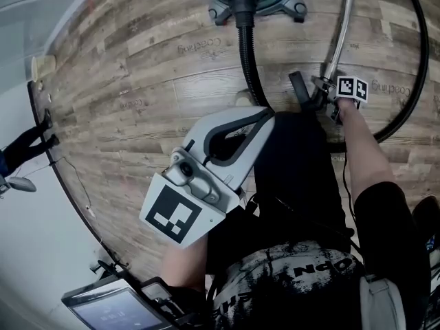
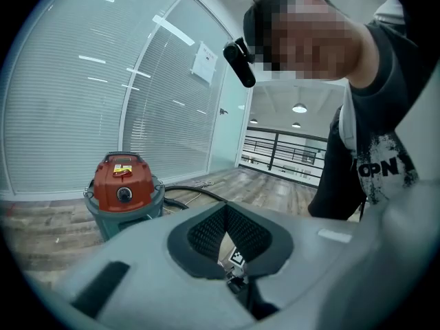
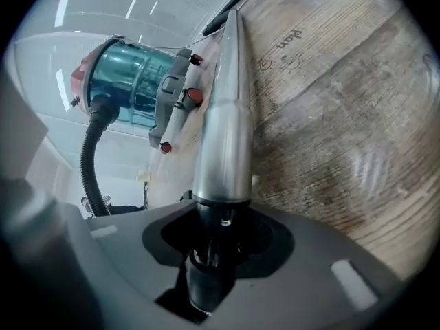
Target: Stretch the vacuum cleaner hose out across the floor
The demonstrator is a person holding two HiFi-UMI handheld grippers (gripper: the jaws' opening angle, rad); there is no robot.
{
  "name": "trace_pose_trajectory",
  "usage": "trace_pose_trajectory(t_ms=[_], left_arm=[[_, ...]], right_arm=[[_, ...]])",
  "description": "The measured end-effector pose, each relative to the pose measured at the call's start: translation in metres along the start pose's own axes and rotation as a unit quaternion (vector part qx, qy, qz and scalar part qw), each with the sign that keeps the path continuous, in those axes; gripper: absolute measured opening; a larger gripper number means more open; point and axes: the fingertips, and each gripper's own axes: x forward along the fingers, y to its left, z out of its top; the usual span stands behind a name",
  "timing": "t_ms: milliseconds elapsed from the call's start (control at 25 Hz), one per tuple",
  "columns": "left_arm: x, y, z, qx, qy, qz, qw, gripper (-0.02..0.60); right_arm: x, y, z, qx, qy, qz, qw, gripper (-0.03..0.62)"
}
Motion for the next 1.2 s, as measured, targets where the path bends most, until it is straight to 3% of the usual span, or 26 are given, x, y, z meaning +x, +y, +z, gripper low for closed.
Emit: trace_pose_trajectory(t_ms=[120,280,520,760,880,960,1040,1080,1200], left_arm=[[-0.003,0.001,-0.002,-0.004,-0.005,0.005,1.0000,0.002],[-0.010,0.004,0.000,-0.005,-0.017,0.011,0.9998,0.002],[-0.010,0.002,0.003,-0.008,-0.030,0.009,0.9995,0.002],[-0.025,0.002,-0.003,-0.005,-0.028,0.032,0.9991,0.001],[-0.027,0.000,-0.008,-0.007,-0.024,0.036,0.9991,0.002],[-0.029,-0.001,-0.008,-0.008,-0.022,0.039,0.9990,0.002],[-0.032,0.000,-0.010,-0.009,-0.019,0.043,0.9988,0.002],[-0.034,0.002,-0.011,-0.010,-0.018,0.046,0.9987,0.001],[-0.039,0.005,-0.014,-0.013,-0.017,0.056,0.9982,0.002]], right_arm=[[-0.004,0.010,0.002,0.005,-0.016,0.021,1.000,0.135],[-0.013,0.047,0.021,0.033,-0.079,0.100,0.991,0.137],[-0.036,0.091,0.041,0.080,-0.135,0.240,0.958,0.137],[-0.046,0.127,0.031,0.108,-0.090,0.354,0.925,0.137],[-0.047,0.155,0.027,0.112,-0.060,0.418,0.900,0.144],[-0.050,0.177,0.028,0.127,-0.052,0.474,0.870,0.227],[-0.047,0.194,0.031,0.136,-0.058,0.505,0.850,0.245],[-0.040,0.200,0.033,0.133,-0.062,0.506,0.850,0.246],[-0.017,0.215,0.036,0.118,-0.070,0.483,0.865,0.242]])
